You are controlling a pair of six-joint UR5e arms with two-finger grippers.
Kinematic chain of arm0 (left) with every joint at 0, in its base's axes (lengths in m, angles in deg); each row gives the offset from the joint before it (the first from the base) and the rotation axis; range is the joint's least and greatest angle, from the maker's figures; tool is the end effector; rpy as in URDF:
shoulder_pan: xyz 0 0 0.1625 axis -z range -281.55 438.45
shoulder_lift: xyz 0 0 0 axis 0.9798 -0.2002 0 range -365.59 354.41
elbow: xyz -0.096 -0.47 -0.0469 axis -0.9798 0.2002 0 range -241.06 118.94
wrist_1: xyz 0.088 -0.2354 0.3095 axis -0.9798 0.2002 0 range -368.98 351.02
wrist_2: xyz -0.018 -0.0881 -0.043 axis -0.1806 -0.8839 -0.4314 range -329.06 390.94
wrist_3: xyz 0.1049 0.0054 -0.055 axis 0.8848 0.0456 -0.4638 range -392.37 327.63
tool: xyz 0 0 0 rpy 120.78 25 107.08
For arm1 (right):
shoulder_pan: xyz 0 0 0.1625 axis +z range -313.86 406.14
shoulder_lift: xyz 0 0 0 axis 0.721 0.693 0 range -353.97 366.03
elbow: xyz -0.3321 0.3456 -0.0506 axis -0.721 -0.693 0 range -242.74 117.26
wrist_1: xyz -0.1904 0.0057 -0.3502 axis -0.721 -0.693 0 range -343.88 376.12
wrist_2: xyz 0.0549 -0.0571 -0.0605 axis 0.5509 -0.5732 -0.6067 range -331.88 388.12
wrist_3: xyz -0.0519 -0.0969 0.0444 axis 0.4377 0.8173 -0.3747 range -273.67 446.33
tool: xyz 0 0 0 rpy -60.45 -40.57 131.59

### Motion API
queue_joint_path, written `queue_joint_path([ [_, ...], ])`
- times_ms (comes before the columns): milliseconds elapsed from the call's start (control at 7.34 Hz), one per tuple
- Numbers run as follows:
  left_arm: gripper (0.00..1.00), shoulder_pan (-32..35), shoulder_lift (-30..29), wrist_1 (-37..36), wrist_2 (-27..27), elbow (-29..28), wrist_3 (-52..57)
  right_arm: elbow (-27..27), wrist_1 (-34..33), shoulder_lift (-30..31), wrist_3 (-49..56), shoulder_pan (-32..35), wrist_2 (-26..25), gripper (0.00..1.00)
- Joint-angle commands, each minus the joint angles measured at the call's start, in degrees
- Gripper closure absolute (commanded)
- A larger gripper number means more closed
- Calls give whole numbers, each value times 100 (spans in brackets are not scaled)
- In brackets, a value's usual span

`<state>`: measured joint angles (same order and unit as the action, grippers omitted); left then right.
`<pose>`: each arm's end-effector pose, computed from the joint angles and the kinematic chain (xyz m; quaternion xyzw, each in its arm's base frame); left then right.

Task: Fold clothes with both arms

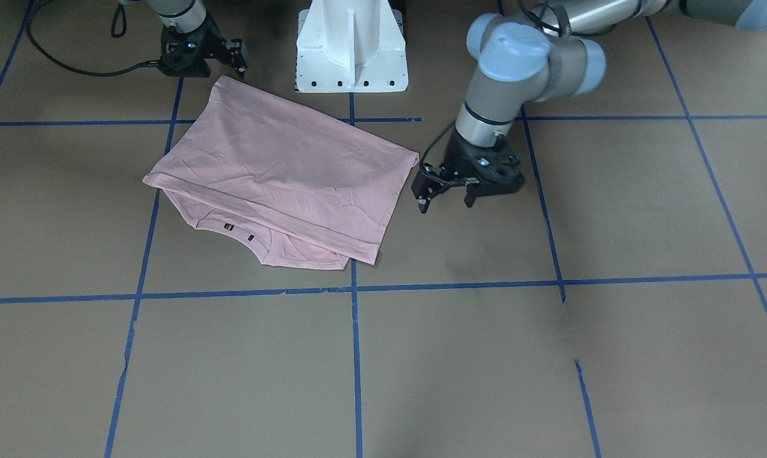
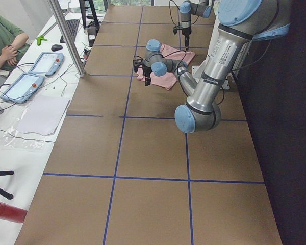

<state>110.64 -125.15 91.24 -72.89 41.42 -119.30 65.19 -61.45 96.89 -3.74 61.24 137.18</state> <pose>0.5102 -0.4452 0.3218 0.0294 0.4494 -0.1728 0.8760 -0.4026 -0.2066 0.4149 -0.0950 -0.4291 0.0495 0.8969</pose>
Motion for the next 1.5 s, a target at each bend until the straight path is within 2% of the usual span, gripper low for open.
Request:
queue_joint_path([
  [0,0,-973,47,-521,467,247,-1495,-40,5,-418,85,580,-356,0],
  [136,0,-1343,13,-634,503,195,-1973,-40,5,-602,104,686,-402,0],
  [409,1,-1444,-32,-750,547,45,-2030,-75,5,-622,112,775,-402,0],
  [681,7,-1453,-49,-759,592,27,-2039,-66,5,-622,104,827,-402,0],
  [817,18,-1444,-58,-759,705,27,-2048,-66,5,-622,104,828,-402,0],
  [1090,69,-1426,-67,-750,758,1,-2101,-75,-4,-613,104,836,-394,0],
  [1362,95,-1426,-67,-741,750,1,-2049,-75,-12,-604,104,836,-376,0],
])
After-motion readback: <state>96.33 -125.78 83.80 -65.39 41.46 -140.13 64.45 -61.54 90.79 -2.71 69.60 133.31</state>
